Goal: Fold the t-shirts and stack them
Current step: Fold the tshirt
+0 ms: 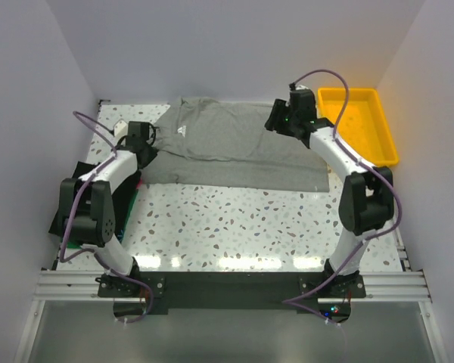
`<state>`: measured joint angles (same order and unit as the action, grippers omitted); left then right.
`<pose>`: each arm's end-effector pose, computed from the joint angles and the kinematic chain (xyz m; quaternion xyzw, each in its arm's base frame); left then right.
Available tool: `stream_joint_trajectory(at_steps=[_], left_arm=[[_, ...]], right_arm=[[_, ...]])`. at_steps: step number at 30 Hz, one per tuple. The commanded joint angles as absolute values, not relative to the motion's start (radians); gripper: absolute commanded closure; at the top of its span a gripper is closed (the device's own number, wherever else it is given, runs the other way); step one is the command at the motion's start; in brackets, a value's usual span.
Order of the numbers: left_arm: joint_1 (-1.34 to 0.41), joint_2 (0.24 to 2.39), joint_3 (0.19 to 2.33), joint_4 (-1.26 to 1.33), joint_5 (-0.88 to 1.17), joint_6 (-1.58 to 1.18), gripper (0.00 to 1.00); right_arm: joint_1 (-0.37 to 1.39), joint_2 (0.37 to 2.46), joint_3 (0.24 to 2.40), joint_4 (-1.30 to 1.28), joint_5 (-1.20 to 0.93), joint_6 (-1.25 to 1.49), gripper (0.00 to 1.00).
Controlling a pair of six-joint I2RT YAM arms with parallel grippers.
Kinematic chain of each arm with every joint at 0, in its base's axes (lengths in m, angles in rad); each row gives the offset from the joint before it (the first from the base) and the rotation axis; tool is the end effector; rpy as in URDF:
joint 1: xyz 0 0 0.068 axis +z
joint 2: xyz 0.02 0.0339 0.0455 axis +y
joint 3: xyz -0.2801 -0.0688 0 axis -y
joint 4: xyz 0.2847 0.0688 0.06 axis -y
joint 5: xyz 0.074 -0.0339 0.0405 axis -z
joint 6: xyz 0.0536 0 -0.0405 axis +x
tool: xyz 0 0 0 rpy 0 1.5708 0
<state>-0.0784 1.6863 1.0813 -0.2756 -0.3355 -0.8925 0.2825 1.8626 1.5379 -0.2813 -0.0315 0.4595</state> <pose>0.4001 -0.0137 0.1831 -0.4192 0.8297 -0.0167 0.3683 0.4743 0.1394 0.2751 0.0710 0.8830 0.1812 0.4272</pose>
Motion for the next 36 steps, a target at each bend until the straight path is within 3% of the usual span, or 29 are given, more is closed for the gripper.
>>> stream_joint_trajectory(at_steps=[1, 6, 15, 28, 36], left_arm=[[-0.150, 1.643, 1.184, -0.219, -0.320, -0.802, 0.74], [-0.238, 1.651, 1.195, -0.201, -0.287, -0.798, 0.74], [-0.298, 1.735, 1.147, -0.124, -0.187, -0.818, 0.75], [-0.298, 1.884, 1.135, -0.089, -0.181, -0.828, 0.76], [-0.314, 1.859, 1.060, -0.205, -0.334, -0.911, 0.77]], right_arm=[[0.281, 1.773, 1.431, -0.339, 0.054, 0.425, 0.43], [0.128, 1.766, 1.350, -0.334, 0.002, 0.463, 0.49], [0.034, 1.848, 1.390, -0.376, 0.003, 0.482, 0.61], [0.127, 1.767, 1.126, -0.233, 0.041, 0.538, 0.60], [0.146, 1.749, 1.002, -0.203, 0.097, 0.615, 0.59]])
